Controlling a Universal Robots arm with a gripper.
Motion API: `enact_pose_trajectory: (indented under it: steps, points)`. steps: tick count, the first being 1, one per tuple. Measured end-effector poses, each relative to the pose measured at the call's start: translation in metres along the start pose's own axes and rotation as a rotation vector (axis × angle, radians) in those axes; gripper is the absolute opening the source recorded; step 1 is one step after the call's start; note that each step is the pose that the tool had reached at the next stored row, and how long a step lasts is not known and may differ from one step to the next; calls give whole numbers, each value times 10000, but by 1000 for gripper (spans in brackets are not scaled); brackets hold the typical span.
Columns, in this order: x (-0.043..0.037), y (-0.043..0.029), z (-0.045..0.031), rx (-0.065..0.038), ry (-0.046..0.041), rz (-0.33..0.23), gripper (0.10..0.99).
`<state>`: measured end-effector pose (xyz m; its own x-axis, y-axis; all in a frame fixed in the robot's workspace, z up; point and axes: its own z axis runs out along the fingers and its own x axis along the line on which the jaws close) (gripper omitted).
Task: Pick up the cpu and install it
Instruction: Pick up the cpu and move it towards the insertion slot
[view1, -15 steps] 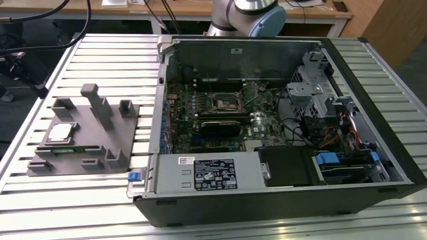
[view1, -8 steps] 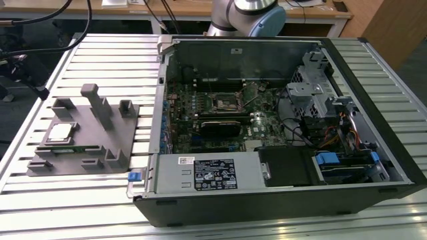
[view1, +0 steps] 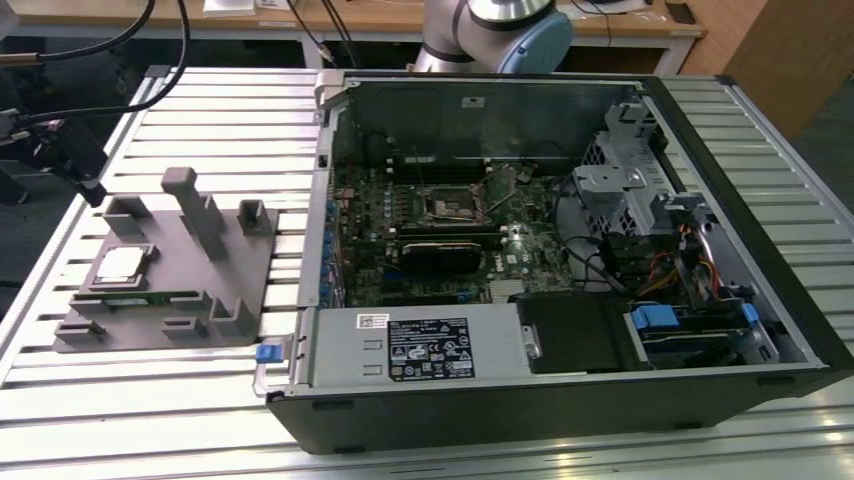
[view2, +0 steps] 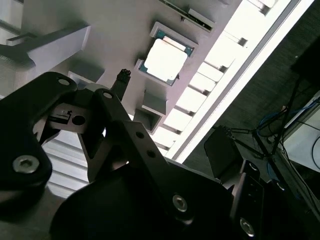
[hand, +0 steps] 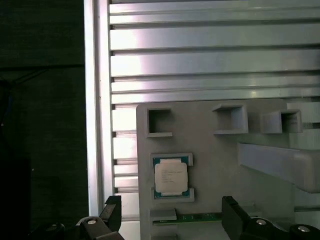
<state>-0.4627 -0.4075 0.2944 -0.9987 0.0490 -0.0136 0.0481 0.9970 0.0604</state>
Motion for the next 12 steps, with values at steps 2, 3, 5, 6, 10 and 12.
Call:
enact_pose_trajectory:
  steps: [2, 3, 5, 6, 10, 12]
  points:
    - [0, -3, 10, -1, 10, -157, 878]
    - [0, -5, 17, -2, 11, -174, 878]
    - [0, -6, 29, -2, 11, -178, 878]
    - [0, -8, 34, -2, 12, -179, 878]
    - [0, -11, 54, -2, 12, -181, 878]
    - [0, -12, 71, -2, 12, -183, 878]
